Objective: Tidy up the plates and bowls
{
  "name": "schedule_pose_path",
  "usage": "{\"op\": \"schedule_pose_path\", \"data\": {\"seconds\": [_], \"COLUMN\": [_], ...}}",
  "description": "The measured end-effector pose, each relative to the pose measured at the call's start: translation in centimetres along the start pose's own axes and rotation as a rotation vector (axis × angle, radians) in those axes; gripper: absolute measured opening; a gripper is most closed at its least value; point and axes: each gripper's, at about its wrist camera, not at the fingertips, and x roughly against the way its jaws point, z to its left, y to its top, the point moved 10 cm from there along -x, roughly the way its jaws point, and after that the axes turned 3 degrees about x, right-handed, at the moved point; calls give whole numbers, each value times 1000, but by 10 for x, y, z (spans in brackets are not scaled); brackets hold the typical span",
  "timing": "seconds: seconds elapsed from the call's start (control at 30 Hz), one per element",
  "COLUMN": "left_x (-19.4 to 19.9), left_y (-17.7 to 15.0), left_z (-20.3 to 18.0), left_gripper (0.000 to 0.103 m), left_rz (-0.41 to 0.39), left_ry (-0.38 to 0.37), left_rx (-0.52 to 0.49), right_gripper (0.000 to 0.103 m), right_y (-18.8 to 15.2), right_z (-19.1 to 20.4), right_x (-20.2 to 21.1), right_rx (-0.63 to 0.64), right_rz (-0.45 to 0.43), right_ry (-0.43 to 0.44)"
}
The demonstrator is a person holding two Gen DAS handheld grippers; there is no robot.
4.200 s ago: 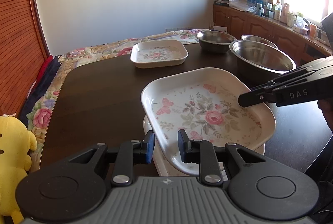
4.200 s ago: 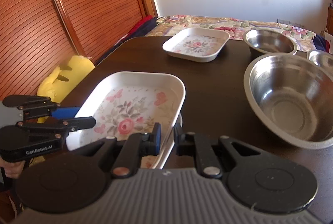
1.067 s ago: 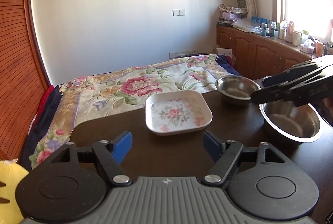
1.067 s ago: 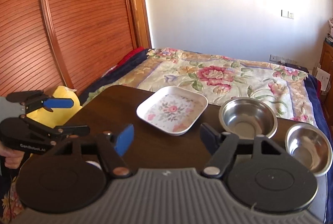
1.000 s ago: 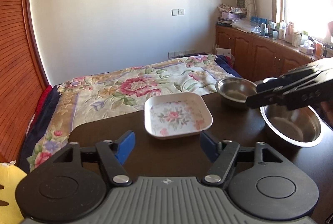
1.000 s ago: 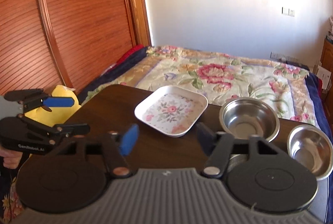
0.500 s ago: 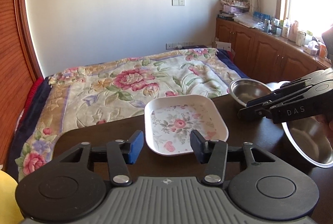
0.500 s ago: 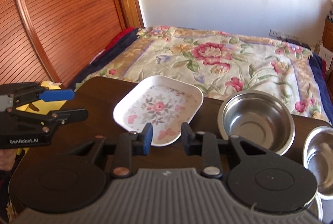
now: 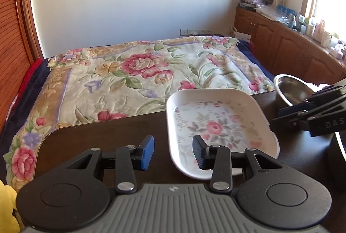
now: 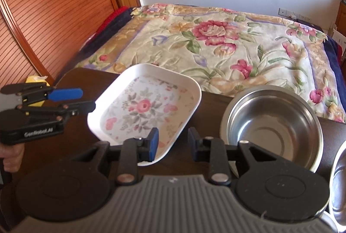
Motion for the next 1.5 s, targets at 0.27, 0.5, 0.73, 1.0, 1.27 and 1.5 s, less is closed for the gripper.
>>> {"op": "schedule_pose_path", "data": {"seconds": [0.27, 0.5, 0.73, 1.0, 1.27, 1.5], "left_x": [-24, -31, -32, -26, -14, 13], "left_y": [-3, -5, -4, -10, -17, -21], "left_z": [7, 9, 9, 2, 0, -3], "left_gripper": [30, 29, 26, 22, 21, 21], "left_rz": [27, 27, 24, 37, 44, 26], "left_ry": [-3, -10, -20, -58, -52, -48], "left_rx": [26, 42, 43, 37, 38, 30], "right_gripper": [28, 25, 22, 18, 16, 16], "right_y": [0, -2, -3, -5, -5, -8], "right_z": [0, -3, -3, 3, 3, 9], "right_x": [-12, -21, -25, -30, -29, -17], "right_rx": [25, 42, 52, 67, 66, 54], "right_rz": [39, 66, 84, 98, 91, 56], "right_ry": [21, 14, 24, 32, 39, 70]}}
